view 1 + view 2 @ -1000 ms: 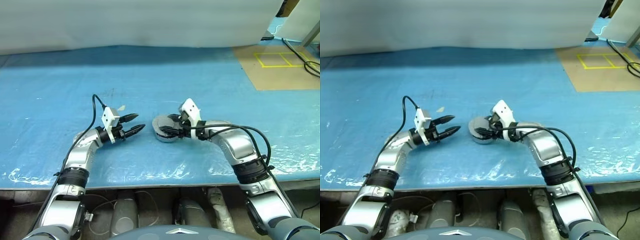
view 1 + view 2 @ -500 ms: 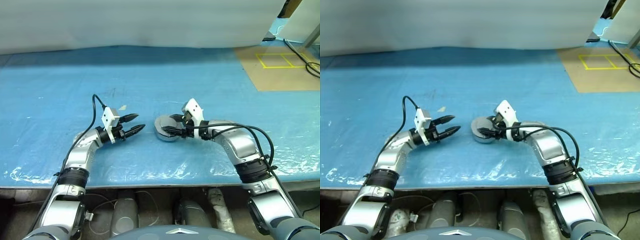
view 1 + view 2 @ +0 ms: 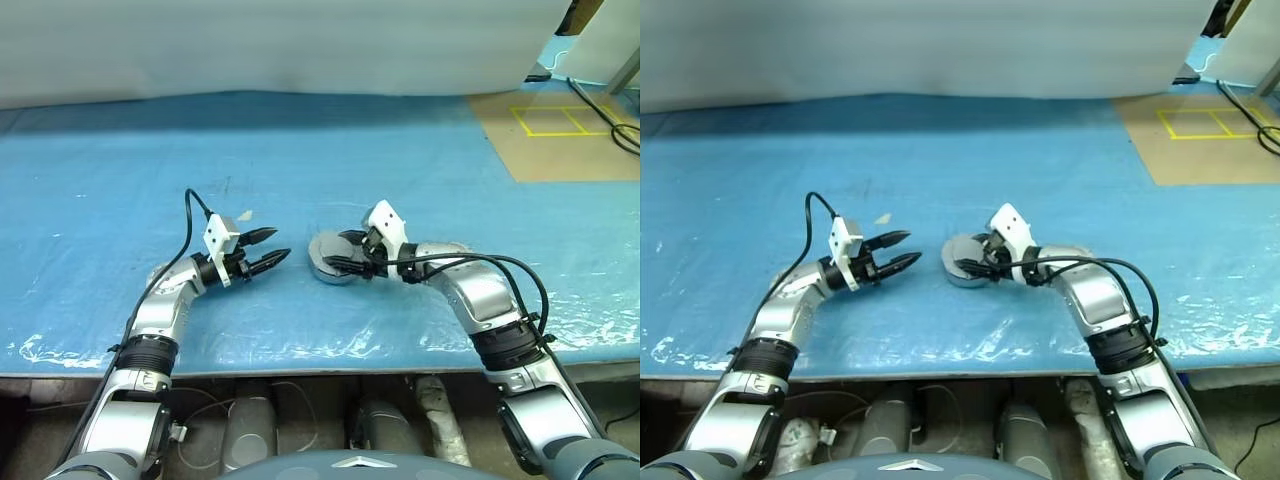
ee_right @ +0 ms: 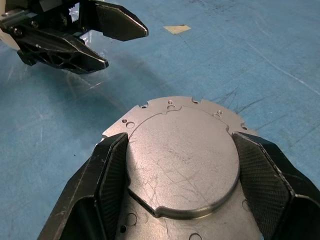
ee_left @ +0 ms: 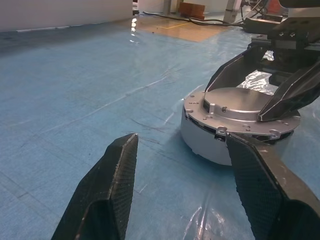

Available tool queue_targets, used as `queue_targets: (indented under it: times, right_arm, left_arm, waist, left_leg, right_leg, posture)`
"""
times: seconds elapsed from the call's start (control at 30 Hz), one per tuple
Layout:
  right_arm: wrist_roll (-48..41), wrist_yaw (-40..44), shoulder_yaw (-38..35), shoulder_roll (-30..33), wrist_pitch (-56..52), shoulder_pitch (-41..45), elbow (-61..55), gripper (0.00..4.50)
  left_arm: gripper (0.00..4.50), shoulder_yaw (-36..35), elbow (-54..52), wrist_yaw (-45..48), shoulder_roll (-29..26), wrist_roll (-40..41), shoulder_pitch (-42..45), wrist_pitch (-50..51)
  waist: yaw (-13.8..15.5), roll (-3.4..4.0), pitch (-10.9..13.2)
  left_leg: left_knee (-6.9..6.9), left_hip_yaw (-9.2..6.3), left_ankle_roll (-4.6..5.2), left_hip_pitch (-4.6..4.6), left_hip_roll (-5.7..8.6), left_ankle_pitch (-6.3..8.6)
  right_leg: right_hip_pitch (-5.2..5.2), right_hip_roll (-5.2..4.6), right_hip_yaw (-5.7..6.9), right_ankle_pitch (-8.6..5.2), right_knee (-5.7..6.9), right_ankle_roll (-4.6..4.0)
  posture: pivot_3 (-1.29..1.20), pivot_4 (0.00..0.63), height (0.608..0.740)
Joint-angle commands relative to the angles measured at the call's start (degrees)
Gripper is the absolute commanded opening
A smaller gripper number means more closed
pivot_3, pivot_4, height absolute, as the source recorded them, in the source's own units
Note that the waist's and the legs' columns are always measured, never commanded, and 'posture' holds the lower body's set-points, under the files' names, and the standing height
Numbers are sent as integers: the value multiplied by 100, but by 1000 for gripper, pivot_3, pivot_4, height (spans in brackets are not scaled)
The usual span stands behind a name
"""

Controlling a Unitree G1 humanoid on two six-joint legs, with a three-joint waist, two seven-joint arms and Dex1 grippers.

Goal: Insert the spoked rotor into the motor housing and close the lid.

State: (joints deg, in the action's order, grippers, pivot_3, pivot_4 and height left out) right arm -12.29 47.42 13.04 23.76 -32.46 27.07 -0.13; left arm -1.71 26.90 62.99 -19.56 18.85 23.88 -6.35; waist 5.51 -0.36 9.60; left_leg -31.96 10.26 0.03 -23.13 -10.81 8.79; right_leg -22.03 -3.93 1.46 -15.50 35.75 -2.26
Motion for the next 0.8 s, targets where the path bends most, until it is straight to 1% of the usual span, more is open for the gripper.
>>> queue_targets:
  times: [0.03,0.3,0.37,0.47,0.57,0.8]
  right_arm:
    - [190,-32,174,29,113,-173,190,2956]
    - [554,-321,345,-55,592,-441,722,2956]
    - [674,-482,409,-118,661,-547,782,2956]
    - [668,-594,399,-219,596,-613,789,2956]
    - [650,-606,385,-227,580,-594,804,2956]
    - [612,-239,378,115,587,-523,836,2956]
  left_arm:
    - [2997,1,-169,4,-7,29,13,-35]
    - [2997,-1,-182,-15,0,29,12,-32]
    - [2997,0,-204,-22,4,33,-1,-26]
    - [2997,5,-213,-23,4,32,-8,-20]
    - [2997,9,-207,-17,4,29,-5,-20]
    - [2997,19,-153,-11,16,16,69,-29]
  waist:
    - [-1,0,0]
    - [-4,0,-1]
    - [-4,0,-1]
    - [-2,-1,-1]
    - [1,-2,-2]
    - [-3,-1,-2]
  left_leg:
    - [0,0,0,1,0,0]
    - [0,0,1,27,-1,1]
    - [1,0,1,52,-1,2]
    - [32,2,23,127,4,17]
    - [79,6,23,164,26,17]
    - [92,7,23,162,31,17]
  right_leg:
    - [0,0,0,0,0,0]
    - [23,-1,-1,-1,0,-1]
    - [50,-1,-2,-1,-2,-1]
    - [110,-3,-9,-5,-24,2]
    - [123,-22,-12,-9,-32,10]
    - [124,-22,-13,-6,-48,4]
  posture:
    - [0,150,740]
    - [0,150,740]
    - [0,150,740]
    - [0,150,740]
    - [0,150,740]
    - [0,150,740]
